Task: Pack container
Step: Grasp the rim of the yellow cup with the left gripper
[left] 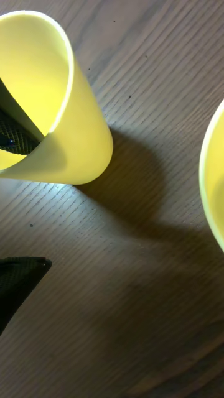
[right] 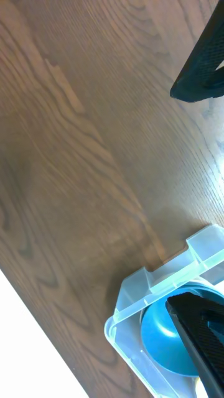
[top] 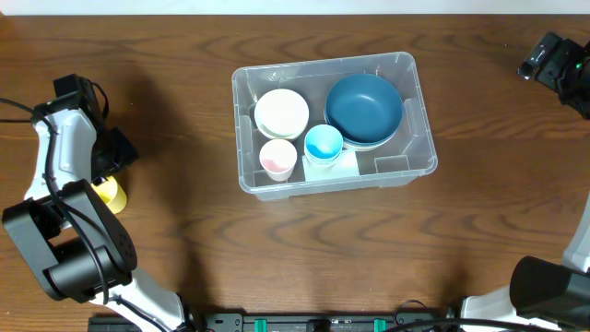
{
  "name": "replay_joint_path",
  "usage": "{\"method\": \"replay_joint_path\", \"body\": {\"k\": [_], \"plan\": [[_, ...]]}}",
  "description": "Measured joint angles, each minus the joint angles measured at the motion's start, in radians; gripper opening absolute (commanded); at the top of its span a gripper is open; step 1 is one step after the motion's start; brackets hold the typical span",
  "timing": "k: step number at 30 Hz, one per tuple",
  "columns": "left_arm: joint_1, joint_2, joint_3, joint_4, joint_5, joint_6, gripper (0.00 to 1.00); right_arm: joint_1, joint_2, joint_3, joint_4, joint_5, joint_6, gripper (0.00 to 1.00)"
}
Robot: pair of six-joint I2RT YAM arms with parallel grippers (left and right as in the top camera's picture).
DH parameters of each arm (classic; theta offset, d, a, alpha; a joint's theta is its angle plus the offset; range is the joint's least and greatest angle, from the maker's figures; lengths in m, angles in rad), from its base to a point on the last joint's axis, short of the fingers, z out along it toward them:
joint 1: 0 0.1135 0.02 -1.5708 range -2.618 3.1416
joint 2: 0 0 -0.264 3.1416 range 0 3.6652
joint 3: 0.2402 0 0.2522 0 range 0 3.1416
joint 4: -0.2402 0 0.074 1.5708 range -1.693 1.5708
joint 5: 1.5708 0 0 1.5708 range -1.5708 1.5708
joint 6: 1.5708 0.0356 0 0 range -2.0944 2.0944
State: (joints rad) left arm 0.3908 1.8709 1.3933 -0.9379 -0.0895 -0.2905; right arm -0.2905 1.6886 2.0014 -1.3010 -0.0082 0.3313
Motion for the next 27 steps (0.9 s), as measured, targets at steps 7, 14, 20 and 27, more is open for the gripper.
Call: {"method": "replay_joint_path", "body": {"k": [7,14,20,27], "plan": [[0.0,0.014,0.0,0.007,0.0,0.001,0.45,0.0,0.0,0.0,0.0,0.0,0.0,0.99],[0.0,0.042,-0.011,0.016,0.001,0.007,0.06,0.0,0.0,0.0,0.0,0.0,0.0,0.99],[0.001,0.039,-0.011,-0.004,0.0,0.006,0.05,0.0,0.0,0.0,0.0,0.0,0.0,0.99],[-0.018,0.027,-0.011,-0.05,0.073,0.009,0.06,0.0,0.0,0.0,0.0,0.0,0.0,0.99]]}}
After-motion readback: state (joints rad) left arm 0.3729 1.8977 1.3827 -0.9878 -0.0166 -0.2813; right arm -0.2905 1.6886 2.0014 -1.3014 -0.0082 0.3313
